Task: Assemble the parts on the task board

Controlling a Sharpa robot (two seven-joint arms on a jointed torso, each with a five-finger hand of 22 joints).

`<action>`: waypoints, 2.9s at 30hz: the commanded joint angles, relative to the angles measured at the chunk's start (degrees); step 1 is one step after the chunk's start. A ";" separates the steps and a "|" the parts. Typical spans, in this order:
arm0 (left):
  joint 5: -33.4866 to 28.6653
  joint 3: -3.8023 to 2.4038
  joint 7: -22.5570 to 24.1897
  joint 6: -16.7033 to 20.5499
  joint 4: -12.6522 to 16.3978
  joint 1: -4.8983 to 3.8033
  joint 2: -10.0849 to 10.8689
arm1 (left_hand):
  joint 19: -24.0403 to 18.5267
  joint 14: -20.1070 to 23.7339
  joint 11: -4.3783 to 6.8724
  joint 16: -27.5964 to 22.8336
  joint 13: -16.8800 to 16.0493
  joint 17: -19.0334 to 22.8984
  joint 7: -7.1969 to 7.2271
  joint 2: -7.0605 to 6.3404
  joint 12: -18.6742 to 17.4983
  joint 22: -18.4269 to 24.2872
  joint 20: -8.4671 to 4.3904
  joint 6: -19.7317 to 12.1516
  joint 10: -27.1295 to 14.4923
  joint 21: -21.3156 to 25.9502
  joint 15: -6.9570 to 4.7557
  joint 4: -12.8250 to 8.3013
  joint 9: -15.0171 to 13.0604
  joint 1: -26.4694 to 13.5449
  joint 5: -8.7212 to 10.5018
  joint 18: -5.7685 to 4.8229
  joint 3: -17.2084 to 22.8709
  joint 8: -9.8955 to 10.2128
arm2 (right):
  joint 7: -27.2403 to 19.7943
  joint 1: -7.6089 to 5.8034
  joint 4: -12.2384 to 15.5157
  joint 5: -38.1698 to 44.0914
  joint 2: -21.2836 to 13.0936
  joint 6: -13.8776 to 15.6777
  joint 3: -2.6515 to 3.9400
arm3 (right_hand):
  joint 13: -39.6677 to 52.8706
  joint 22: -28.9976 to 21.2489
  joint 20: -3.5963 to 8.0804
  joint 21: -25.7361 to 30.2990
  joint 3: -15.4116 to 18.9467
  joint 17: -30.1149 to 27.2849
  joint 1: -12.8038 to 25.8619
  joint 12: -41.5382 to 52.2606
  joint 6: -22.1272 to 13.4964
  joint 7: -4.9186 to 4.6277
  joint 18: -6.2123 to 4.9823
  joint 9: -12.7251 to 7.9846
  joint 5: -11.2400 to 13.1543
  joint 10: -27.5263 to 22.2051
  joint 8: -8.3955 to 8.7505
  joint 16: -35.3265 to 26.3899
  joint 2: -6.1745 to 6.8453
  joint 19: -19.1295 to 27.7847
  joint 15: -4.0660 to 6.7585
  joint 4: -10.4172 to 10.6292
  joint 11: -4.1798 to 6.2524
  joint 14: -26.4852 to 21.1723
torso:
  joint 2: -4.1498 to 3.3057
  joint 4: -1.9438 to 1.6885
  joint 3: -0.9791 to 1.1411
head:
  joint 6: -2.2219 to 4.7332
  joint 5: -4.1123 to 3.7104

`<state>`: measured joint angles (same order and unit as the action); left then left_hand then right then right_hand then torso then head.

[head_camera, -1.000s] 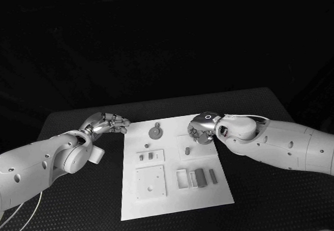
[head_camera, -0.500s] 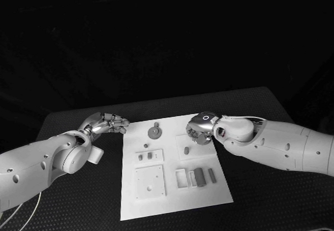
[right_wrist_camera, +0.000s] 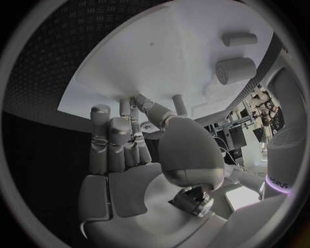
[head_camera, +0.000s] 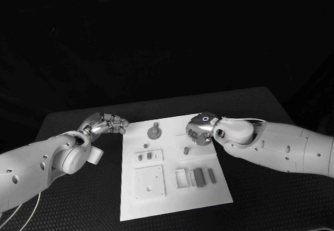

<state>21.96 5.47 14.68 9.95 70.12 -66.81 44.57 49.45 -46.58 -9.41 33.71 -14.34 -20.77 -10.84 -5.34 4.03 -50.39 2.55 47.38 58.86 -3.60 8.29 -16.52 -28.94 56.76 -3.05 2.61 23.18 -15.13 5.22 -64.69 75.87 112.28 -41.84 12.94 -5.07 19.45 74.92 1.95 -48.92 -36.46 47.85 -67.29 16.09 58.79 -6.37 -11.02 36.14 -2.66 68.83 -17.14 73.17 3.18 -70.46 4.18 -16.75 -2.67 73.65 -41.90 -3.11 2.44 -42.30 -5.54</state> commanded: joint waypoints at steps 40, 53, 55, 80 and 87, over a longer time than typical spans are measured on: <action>-0.39 -0.05 0.39 -0.94 -0.29 -0.04 -0.20 | -0.10 -0.03 -0.29 -0.70 0.34 -0.51 -0.11 0.56 -0.09 0.45 0.33 -0.68 -0.22 -0.25 0.27 0.07 0.16 0.18 0.18 0.46 -0.87 -0.31 | -0.36 0.02 12.12 -7.12 -2.95 5.50 2.47 | 0.65 1.09 0.16 -0.65 0.22 0.67 -0.30 -0.02 0.76 0.19 -3.98 0.75 -0.11 6.12 -0.51 0.30 0.76 -0.99 1.26 0.11 1.80 -0.38 | -0.01 0.03 -0.09 | 0.13 0.89; -0.39 -0.05 0.30 -0.90 -0.09 -0.05 -0.30 | -0.10 -0.05 -0.29 -0.79 0.40 -0.62 -0.13 0.58 -0.07 0.53 0.34 -0.71 -0.22 -0.26 0.27 0.08 0.17 0.18 0.18 0.46 -0.95 -0.32 | -2.02 0.24 16.25 -10.10 0.69 5.19 2.34 | 0.73 1.04 0.25 -0.58 0.13 0.75 -0.22 -0.22 0.57 0.11 -3.98 0.82 -0.11 6.04 -0.41 0.20 0.50 -0.91 1.27 0.07 1.79 -0.50 | 0.00 -0.07 -0.18 | -0.69 4.01; -0.39 -0.05 0.30 -0.89 0.01 -0.06 -0.28 | -0.10 -0.05 -0.29 -0.80 0.41 -0.63 -0.13 0.58 -0.07 0.54 0.34 -0.71 -0.22 -0.26 0.27 0.07 0.17 0.18 0.18 0.46 -0.95 -0.32 | -2.18 0.50 16.28 -10.11 1.08 5.21 2.28 | 0.74 1.03 0.26 -0.57 0.13 0.75 -0.21 -0.23 0.56 0.11 -3.98 0.83 -0.11 6.04 -0.41 0.20 0.49 -0.91 1.27 0.06 1.79 -0.51 | 0.00 -0.03 -0.18 | -0.88 4.66; -0.39 -0.06 0.15 -0.85 0.05 -0.07 -0.66 | -0.09 -0.08 -0.29 -0.95 0.49 -0.81 -0.15 0.65 -0.04 0.68 0.35 -0.71 -0.20 -0.27 0.28 0.10 0.18 0.20 0.18 0.47 -1.04 -0.35 | -4.93 4.97 13.31 -5.44 5.00 8.85 -0.32 | 0.86 1.02 0.40 -0.56 0.09 0.86 -0.35 -0.37 0.49 0.12 -3.98 0.94 -0.11 6.04 -0.39 0.16 0.55 -0.89 1.30 -0.02 1.81 -0.55 | 0.02 0.01 -0.04 | -2.89 9.43; -0.39 -0.06 0.24 -1.01 0.09 -0.07 -0.70 | -0.07 -0.10 -0.22 -1.04 0.53 -0.93 -0.01 0.72 0.00 0.77 0.35 -0.62 -0.14 -0.28 0.27 0.10 0.16 0.23 0.17 0.47 -1.07 -0.43 | -5.09 5.67 12.34 -4.99 5.70 8.85 -1.03 | 0.89 1.03 0.43 -0.57 0.08 0.89 -0.38 -0.40 0.50 0.13 -3.98 0.97 -0.11 6.06 -0.40 0.16 0.59 -0.90 1.30 -0.01 1.82 -0.55 | 0.00 0.05 -0.05 | -3.10 9.70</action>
<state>21.93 5.47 14.48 9.70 70.04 -66.82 44.03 49.45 -46.58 -9.41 32.94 -13.86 -21.67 -10.87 -5.12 4.03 -49.67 2.56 47.01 58.87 -3.60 8.28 -16.41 -28.80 56.99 -3.05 2.59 22.44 -15.35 0.97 -59.27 88.39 105.80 -36.42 21.23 -6.05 20.27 74.94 2.12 -49.36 -36.29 48.64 -67.42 16.08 59.06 -6.27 -11.08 37.04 -2.43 69.56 -17.35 73.17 3.51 -71.26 4.63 -16.91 -2.34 74.10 -41.89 -3.08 2.41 -45.34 4.09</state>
